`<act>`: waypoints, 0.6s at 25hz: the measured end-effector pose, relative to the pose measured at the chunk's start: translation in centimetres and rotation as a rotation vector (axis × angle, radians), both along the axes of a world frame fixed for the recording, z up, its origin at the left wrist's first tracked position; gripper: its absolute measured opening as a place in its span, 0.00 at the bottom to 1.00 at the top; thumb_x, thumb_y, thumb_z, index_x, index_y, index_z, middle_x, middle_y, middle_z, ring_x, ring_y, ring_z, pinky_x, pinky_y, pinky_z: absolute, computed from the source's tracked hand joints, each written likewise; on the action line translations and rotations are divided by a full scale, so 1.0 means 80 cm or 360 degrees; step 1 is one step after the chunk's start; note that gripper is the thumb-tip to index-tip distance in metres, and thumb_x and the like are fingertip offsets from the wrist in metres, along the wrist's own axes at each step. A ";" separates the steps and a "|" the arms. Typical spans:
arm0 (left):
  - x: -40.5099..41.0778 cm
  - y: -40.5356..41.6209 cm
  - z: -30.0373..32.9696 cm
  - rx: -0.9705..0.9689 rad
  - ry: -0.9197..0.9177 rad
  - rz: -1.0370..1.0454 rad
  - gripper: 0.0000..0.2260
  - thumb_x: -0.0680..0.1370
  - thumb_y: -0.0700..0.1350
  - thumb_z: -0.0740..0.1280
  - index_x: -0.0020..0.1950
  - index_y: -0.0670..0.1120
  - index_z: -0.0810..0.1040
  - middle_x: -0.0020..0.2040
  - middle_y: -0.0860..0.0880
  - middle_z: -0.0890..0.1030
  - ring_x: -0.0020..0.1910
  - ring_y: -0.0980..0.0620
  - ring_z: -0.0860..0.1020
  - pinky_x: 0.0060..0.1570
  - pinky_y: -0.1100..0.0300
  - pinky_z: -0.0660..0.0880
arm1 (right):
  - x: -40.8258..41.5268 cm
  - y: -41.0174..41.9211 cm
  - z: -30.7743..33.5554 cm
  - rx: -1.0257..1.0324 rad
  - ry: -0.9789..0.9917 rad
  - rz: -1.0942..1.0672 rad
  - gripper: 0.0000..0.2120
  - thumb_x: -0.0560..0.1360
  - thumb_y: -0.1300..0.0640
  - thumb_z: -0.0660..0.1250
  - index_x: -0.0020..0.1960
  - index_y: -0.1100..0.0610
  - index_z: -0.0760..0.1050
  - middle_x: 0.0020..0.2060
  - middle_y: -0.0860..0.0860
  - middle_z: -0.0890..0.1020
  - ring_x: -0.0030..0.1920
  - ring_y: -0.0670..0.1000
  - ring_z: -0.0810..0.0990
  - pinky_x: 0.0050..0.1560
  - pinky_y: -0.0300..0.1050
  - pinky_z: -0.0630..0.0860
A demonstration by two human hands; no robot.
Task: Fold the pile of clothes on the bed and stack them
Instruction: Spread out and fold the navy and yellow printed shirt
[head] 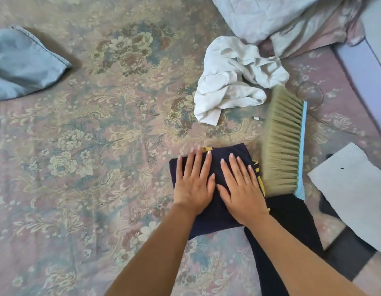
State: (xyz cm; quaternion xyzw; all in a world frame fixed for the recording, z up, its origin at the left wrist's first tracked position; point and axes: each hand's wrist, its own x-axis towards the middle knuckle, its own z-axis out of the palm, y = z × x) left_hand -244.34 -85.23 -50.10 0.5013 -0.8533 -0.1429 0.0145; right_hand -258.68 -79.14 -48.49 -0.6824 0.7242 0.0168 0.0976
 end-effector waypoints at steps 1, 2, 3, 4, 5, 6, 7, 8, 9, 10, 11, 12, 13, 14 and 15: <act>-0.007 -0.003 -0.014 -0.0022 0.0042 0.0019 0.26 0.79 0.53 0.51 0.75 0.45 0.62 0.74 0.42 0.64 0.73 0.42 0.64 0.69 0.43 0.54 | -0.003 -0.001 -0.008 -0.0020 0.0003 -0.0012 0.28 0.79 0.45 0.50 0.76 0.56 0.59 0.75 0.57 0.61 0.74 0.55 0.59 0.72 0.55 0.55; -0.010 -0.004 -0.025 -0.0036 0.0071 0.0056 0.25 0.79 0.53 0.51 0.76 0.47 0.61 0.75 0.43 0.64 0.73 0.42 0.63 0.69 0.43 0.54 | -0.004 -0.003 -0.010 -0.0022 -0.0007 -0.0010 0.28 0.80 0.45 0.49 0.76 0.56 0.59 0.75 0.56 0.61 0.74 0.55 0.59 0.72 0.55 0.56; -0.011 -0.005 -0.032 -0.0050 0.0082 0.0093 0.25 0.79 0.53 0.51 0.76 0.48 0.59 0.75 0.44 0.63 0.73 0.42 0.61 0.70 0.43 0.54 | -0.002 -0.002 -0.011 -0.0053 -0.0019 -0.0011 0.27 0.80 0.45 0.49 0.76 0.55 0.59 0.75 0.56 0.61 0.74 0.54 0.60 0.72 0.56 0.57; -0.012 -0.005 -0.036 -0.0077 0.0088 0.0116 0.26 0.78 0.53 0.51 0.76 0.49 0.58 0.76 0.44 0.62 0.74 0.42 0.60 0.70 0.43 0.54 | 0.000 -0.003 -0.008 -0.0090 -0.0067 -0.0027 0.26 0.81 0.46 0.48 0.76 0.55 0.60 0.75 0.56 0.62 0.74 0.54 0.61 0.72 0.56 0.58; -0.013 -0.004 -0.039 -0.0100 0.0104 0.0134 0.26 0.78 0.53 0.52 0.76 0.49 0.58 0.76 0.44 0.61 0.74 0.42 0.59 0.70 0.42 0.54 | 0.003 -0.008 -0.004 -0.0163 -0.0159 -0.0046 0.25 0.81 0.47 0.47 0.75 0.56 0.62 0.74 0.56 0.64 0.73 0.55 0.62 0.71 0.56 0.59; -0.011 -0.001 -0.040 -0.0107 0.0116 0.0137 0.26 0.78 0.53 0.52 0.76 0.49 0.58 0.76 0.44 0.61 0.74 0.42 0.59 0.70 0.42 0.55 | 0.004 -0.019 0.001 -0.0267 -0.0263 -0.0054 0.24 0.82 0.49 0.47 0.74 0.58 0.63 0.73 0.56 0.66 0.72 0.55 0.64 0.71 0.56 0.60; -0.010 0.000 -0.041 -0.0120 0.0116 0.0131 0.26 0.78 0.53 0.52 0.76 0.49 0.58 0.76 0.44 0.61 0.74 0.42 0.60 0.70 0.41 0.55 | 0.000 -0.039 0.007 -0.0384 -0.0306 -0.0045 0.22 0.82 0.51 0.49 0.72 0.59 0.65 0.71 0.58 0.68 0.71 0.56 0.66 0.70 0.56 0.62; -0.012 -0.002 -0.042 -0.0159 0.0130 0.0143 0.26 0.77 0.53 0.53 0.76 0.49 0.59 0.76 0.44 0.61 0.74 0.42 0.60 0.70 0.41 0.56 | -0.012 -0.073 0.013 -0.0435 -0.0304 -0.0031 0.21 0.81 0.53 0.52 0.71 0.60 0.67 0.70 0.59 0.69 0.70 0.58 0.67 0.69 0.57 0.64; -0.015 -0.004 -0.043 -0.0162 0.0136 0.0165 0.27 0.77 0.52 0.53 0.76 0.49 0.60 0.76 0.44 0.62 0.73 0.42 0.61 0.70 0.42 0.56 | -0.028 -0.115 0.018 -0.0393 -0.0290 -0.0027 0.21 0.80 0.55 0.54 0.71 0.60 0.67 0.71 0.61 0.68 0.70 0.60 0.67 0.68 0.58 0.65; -0.016 -0.005 -0.044 -0.0166 0.0125 0.0183 0.27 0.76 0.52 0.53 0.75 0.49 0.61 0.75 0.44 0.62 0.73 0.43 0.61 0.70 0.42 0.56 | -0.043 -0.159 0.026 -0.0224 -0.0236 -0.0008 0.22 0.80 0.55 0.55 0.73 0.59 0.64 0.73 0.62 0.63 0.72 0.61 0.64 0.68 0.60 0.65; -0.015 -0.005 -0.044 -0.0167 0.0121 0.0198 0.27 0.76 0.52 0.54 0.75 0.49 0.61 0.75 0.44 0.62 0.73 0.43 0.61 0.71 0.43 0.56 | -0.055 -0.200 0.033 0.0020 -0.0129 0.0029 0.25 0.80 0.55 0.57 0.76 0.56 0.58 0.75 0.62 0.56 0.74 0.62 0.59 0.69 0.60 0.63; -0.014 -0.005 -0.046 -0.0178 0.0111 0.0201 0.27 0.76 0.52 0.54 0.75 0.50 0.60 0.76 0.44 0.62 0.73 0.43 0.61 0.71 0.43 0.55 | -0.066 -0.233 0.036 0.0181 0.0009 0.0062 0.29 0.80 0.55 0.58 0.78 0.53 0.51 0.76 0.61 0.49 0.75 0.61 0.54 0.71 0.59 0.60; -0.013 -0.006 -0.046 -0.0185 0.0104 0.0192 0.27 0.76 0.52 0.54 0.76 0.50 0.60 0.76 0.44 0.62 0.73 0.43 0.61 0.71 0.43 0.54 | -0.073 -0.260 0.034 0.0231 0.0132 0.0109 0.33 0.80 0.55 0.60 0.78 0.50 0.45 0.77 0.60 0.45 0.76 0.60 0.51 0.71 0.58 0.58; -0.013 -0.007 -0.048 -0.0178 0.0100 0.0176 0.27 0.76 0.52 0.54 0.76 0.50 0.59 0.76 0.44 0.62 0.73 0.43 0.61 0.71 0.43 0.54 | -0.076 -0.279 0.035 0.0224 0.0220 0.0155 0.35 0.79 0.56 0.61 0.78 0.48 0.43 0.77 0.58 0.43 0.76 0.59 0.49 0.70 0.57 0.58; -0.014 -0.008 -0.047 -0.0188 0.0102 0.0165 0.27 0.76 0.52 0.54 0.76 0.50 0.59 0.75 0.44 0.62 0.73 0.43 0.61 0.71 0.43 0.54 | -0.078 -0.294 0.036 0.0227 0.0251 0.0150 0.35 0.79 0.57 0.62 0.78 0.47 0.44 0.77 0.56 0.43 0.76 0.59 0.50 0.69 0.57 0.60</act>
